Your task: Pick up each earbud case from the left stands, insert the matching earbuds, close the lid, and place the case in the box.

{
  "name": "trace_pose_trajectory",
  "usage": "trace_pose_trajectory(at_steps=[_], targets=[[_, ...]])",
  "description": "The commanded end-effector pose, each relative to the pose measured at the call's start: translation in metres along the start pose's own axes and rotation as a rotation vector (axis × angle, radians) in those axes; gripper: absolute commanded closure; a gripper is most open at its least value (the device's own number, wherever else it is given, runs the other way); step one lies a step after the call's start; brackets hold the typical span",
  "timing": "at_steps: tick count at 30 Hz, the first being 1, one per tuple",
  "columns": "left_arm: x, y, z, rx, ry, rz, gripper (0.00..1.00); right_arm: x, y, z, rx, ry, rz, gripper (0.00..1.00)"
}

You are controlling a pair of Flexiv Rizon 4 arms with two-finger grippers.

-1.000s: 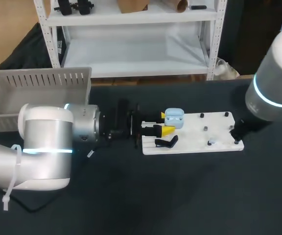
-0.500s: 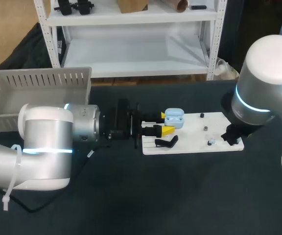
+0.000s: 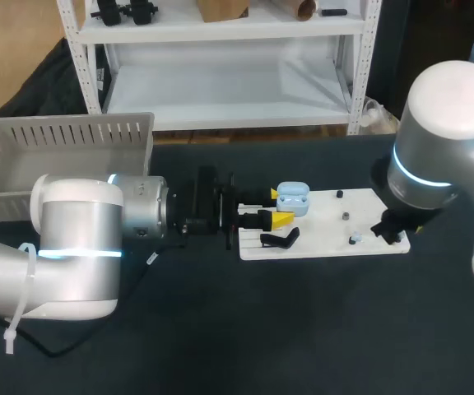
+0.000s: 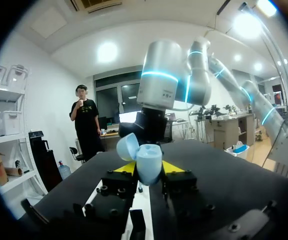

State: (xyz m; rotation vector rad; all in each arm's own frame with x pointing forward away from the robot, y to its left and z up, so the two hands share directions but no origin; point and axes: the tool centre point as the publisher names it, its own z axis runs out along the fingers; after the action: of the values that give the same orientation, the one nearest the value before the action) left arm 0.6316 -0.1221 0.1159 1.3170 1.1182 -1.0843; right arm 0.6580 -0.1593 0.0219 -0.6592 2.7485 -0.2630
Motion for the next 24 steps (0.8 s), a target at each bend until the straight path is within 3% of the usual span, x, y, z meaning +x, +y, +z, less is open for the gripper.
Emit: trace_pose_trajectory(at_steps=[1, 12, 17, 24], targets=[[0.0005, 0.0000, 0.0003, -0.001, -0.001, 0.001, 1.00, 0.0044, 0.0009, 0.0008, 0.009, -0.011, 0.007, 0.58], [0.0005, 0.0000, 0.0003, -0.001, -0.001, 0.001, 1.00, 0.0079, 0.0029, 0.0023, 0.008, -0.007, 0.004, 0.75], [0.0005, 0.0000, 0.0003, -0.001, -0.001, 0.001, 1.00, 0.0083, 0.0035, 0.0024, 0.010, -0.004, 0.001, 1.00], [0.0005, 0.0000, 0.0003, -0.001, -0.001, 0.001, 1.00, 0.0085, 0.0035, -0.0041, 0.024, -0.009, -0.008, 1.00]])
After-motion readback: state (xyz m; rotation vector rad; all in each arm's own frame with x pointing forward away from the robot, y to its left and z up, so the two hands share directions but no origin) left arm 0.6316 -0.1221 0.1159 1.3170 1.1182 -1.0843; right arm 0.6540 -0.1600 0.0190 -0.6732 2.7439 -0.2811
